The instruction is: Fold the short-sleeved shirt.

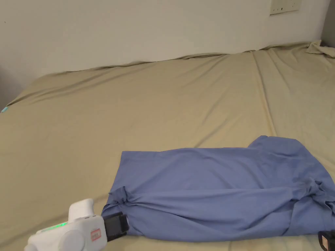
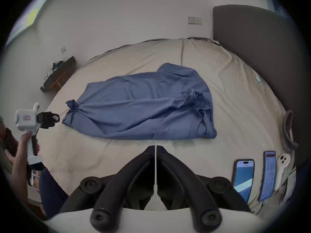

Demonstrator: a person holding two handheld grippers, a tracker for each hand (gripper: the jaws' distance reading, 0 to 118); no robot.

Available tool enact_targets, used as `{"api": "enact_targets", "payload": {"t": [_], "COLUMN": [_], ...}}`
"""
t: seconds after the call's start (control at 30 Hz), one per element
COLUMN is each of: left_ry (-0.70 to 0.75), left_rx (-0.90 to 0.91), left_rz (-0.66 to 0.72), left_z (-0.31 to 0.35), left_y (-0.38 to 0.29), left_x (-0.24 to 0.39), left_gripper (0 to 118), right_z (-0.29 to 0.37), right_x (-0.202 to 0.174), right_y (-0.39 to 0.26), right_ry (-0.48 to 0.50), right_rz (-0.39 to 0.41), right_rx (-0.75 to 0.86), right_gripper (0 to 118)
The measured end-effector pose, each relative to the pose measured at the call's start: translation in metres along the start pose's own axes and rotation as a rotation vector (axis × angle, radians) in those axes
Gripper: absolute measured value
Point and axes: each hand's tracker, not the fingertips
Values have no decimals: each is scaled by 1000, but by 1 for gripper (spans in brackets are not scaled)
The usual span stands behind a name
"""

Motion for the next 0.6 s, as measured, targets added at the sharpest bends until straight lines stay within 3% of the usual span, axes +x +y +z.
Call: {"api": "enact_targets", "payload": {"t": [0.13,0.17,0.2,0.23,0.27,0.3,0.37,0.4,0.47,0.5,0.57,0.6], "left_ry": [13,-3,15,27,-18,0,-76,-45,-111,-143,-135,-127], "left_rx": [-68,-88,-168,-222,-200,-101,-38,-44,-45,-53,-50,-50], "left_rz": [-103,-93,-120,-153,-173,-193,-213,-200,-152,-121,-122,-128], "left_z": [-49,-63,-74,-80,-74,-57,-38,-31,-20,-15,-9,-1], "left_y": [17,17,17,16,15,16,15,12,15,16,16,18], "left_x": [6,6,4,5,6,10,16,18,17,15,14,17], "left_gripper": [113,97,65,61,23,4,4,4,4,4,4,4], "right_z": [-2,-4,-6,-7,-10,-13,-17,-21,-32,-39,-60,-65], "right_x": [7,10,13,16,23,30,40,46,66,73,85,90], "right_y": [9,13,14,15,15,16,17,19,26,32,40,43], "right_ry": [11,1,-14,-31,-59,-80,-111,-116,-52,-78,-106,-100], "right_rz": [-66,-70,-72,-71,-75,-79,-81,-86,-124,-140,-161,-164], "right_rx": [9,7,7,5,3,1,1,-4,-31,-41,-97,-36], "right_gripper": [4,4,4,4,4,4,4,5,6,29,118,118]}}
